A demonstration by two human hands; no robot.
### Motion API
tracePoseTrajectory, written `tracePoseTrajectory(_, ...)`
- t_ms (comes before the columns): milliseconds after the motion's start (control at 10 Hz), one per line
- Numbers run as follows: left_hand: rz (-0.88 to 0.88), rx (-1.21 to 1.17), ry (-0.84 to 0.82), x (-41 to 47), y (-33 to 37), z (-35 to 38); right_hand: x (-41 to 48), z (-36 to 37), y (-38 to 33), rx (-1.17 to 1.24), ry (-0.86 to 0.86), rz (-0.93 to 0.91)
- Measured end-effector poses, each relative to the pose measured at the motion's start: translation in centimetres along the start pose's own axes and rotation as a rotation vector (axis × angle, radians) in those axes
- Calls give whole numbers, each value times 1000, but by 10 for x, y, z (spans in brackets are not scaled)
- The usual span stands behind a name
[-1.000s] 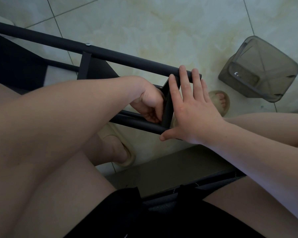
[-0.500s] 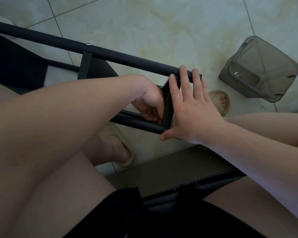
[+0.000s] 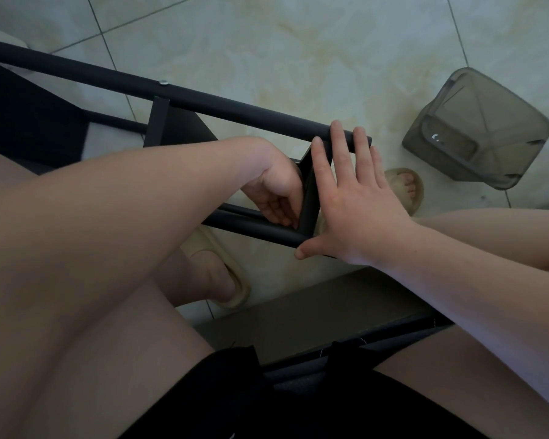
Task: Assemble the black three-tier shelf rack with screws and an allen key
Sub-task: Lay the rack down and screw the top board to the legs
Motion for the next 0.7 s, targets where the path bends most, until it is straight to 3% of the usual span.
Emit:
tracePoseTrajectory(200, -27, 127, 15, -2, 1, -5, 0, -1, -1, 1, 2, 11)
tracePoseTrajectory(700, -43, 68, -48, -1, -4, -8, 0, -1, -1, 1, 1, 13)
Point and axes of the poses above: each hand's wrist, its own x-axis towards the middle knuckle, its own z-axis out of the palm, y = z × x, the point moved 5 cm from there along x, towards the middle knuckle, and after that the axes turned 6 degrees about -y, right-handed, at the moved point
